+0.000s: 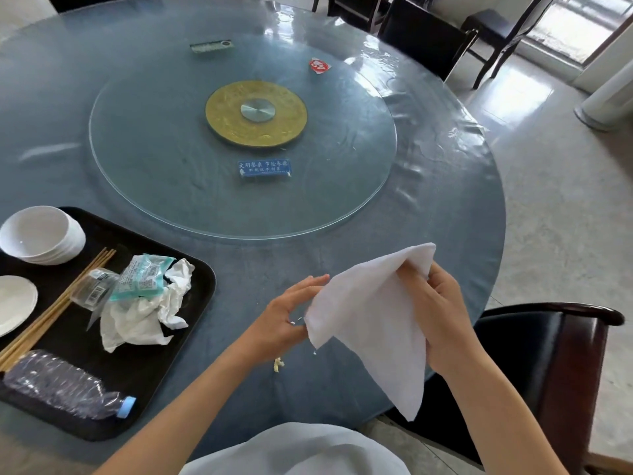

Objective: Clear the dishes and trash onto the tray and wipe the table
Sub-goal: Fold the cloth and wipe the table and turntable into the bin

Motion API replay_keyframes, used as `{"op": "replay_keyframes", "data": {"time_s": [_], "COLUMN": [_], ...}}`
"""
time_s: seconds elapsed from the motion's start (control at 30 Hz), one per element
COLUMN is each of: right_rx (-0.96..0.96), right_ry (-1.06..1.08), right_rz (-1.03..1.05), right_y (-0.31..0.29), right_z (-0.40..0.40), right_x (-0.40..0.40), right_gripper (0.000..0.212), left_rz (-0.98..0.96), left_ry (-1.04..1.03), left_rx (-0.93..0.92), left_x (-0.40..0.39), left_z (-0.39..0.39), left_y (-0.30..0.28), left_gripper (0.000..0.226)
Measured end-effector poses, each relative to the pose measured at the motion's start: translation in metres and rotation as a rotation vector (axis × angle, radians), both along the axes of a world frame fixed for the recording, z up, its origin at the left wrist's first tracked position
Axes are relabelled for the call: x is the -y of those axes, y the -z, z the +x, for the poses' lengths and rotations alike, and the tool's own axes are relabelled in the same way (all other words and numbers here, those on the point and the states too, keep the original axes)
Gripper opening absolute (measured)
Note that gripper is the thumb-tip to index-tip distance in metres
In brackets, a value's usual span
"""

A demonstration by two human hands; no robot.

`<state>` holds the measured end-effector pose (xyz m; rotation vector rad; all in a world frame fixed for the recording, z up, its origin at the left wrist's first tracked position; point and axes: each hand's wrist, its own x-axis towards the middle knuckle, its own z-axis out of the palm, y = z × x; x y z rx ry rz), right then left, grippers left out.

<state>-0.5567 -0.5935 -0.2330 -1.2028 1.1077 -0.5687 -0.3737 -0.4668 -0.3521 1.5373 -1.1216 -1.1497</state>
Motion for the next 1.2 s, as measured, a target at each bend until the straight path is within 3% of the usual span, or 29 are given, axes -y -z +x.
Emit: {"op": "replay_keyframes", "data": {"time_s": [0.1,0.2,0.27,0.33,0.4,0.43,0.57,0.77,0.87,1.03,1.13,1.2], "right_rx": [-0.117,-0.168,-0.211,-0.224,-0.222,-0.226,-0.408,-0.61,-0.652,-0.587,-0.596,-0.566], "right_ry": [0.025,0.059,0.004,-0.094,-0.158,-0.192,-0.521,-0.746,-0.78,-0.828,-0.809,-0.805], "right_rz": [0.109,0.275,0.345,0.394,0.419,0.416,0.241,0.03,-0.022,-0.144,-0.226,-0.353], "right_y": [0.008,0.026,0.042,0.057,0.071,0.077,0.091,0.127,0.139,0.151,0.159,0.166], "right_z": [-0.001,-0.001,-0.002,-0.005,-0.012,-0.014,-0.01,-0.001,0.002,0.011,0.019,0.024], "right_x": [0.023,0.044,0.054,0.061,0.068,0.071,0.071,0.073,0.08,0.088,0.088,0.089], "right_gripper": [0.037,0.032,0.034,0.062,0.103,0.11,0.088,0.099,0.103,0.103,0.088,0.058], "left_rz": [0.037,0.152,0.209,0.219,0.242,0.264,0.283,0.355,0.478,0.48,0.459,0.484], "left_ry": [-0.083,-0.198,-0.241,-0.294,-0.339,-0.363,-0.385,-0.272,-0.25,-0.413,-0.495,-0.51], "left_rx": [-0.176,-0.317,-0.361,-0.362,-0.37,-0.373,-0.379,-0.076,0.23,0.481,0.559,0.569], "left_x": [0.007,0.012,0.014,0.015,0.016,0.016,0.017,0.026,0.033,0.047,0.051,0.047], "left_z": [0.002,0.006,0.007,0.009,0.011,0.012,0.012,0.009,0.005,0.003,0.007,0.012], "left_y": [-0.003,-0.01,-0.011,-0.007,-0.003,0.0,0.012,0.013,0.018,0.024,0.021,0.02], "left_gripper": [0.023,0.044,0.041,0.027,0.039,0.051,0.087,0.071,0.066,0.032,0.014,0.013]}}
